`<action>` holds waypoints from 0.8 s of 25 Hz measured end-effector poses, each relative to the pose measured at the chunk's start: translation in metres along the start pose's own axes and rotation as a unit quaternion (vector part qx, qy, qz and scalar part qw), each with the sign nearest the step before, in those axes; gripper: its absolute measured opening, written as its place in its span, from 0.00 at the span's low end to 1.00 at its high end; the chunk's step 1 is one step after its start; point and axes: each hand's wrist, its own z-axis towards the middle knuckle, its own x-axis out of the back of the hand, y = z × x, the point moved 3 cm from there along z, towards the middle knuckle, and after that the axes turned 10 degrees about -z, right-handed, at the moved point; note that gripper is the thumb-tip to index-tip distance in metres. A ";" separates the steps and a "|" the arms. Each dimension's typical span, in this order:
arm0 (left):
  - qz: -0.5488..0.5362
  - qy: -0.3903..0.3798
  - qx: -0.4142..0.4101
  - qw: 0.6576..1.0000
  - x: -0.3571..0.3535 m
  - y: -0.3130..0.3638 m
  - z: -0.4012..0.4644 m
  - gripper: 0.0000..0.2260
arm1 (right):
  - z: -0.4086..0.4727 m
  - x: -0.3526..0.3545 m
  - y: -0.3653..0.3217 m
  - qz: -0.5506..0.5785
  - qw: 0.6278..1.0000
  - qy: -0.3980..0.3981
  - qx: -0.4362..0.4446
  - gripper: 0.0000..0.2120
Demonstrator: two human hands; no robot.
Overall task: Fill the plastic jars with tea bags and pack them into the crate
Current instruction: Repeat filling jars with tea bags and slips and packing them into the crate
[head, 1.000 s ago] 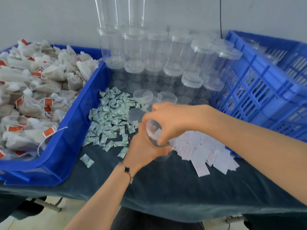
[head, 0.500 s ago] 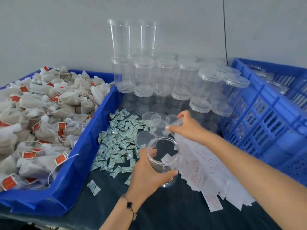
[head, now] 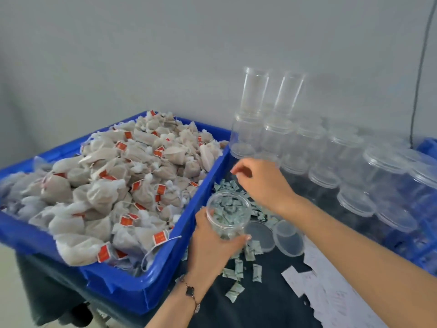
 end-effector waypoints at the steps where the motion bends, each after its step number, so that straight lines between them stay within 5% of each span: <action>1: -0.002 -0.002 0.008 1.000 0.002 -0.005 0.000 0.42 | 0.014 -0.001 -0.013 -0.024 1.000 -0.007 0.015 0.10; 8: 0.039 -0.030 0.026 0.998 -0.002 -0.025 0.005 0.46 | 0.097 -0.057 -0.027 -0.078 0.994 -0.073 -0.006 0.15; 14: 0.062 -0.075 -0.004 0.995 0.003 -0.034 0.013 0.41 | 0.130 -0.119 -0.009 -0.154 0.958 -0.240 -0.036 0.16; 20: 0.078 -0.076 -0.019 0.994 0.006 -0.037 0.013 0.41 | 0.089 -0.054 -0.015 0.167 0.982 -0.057 -0.070 0.13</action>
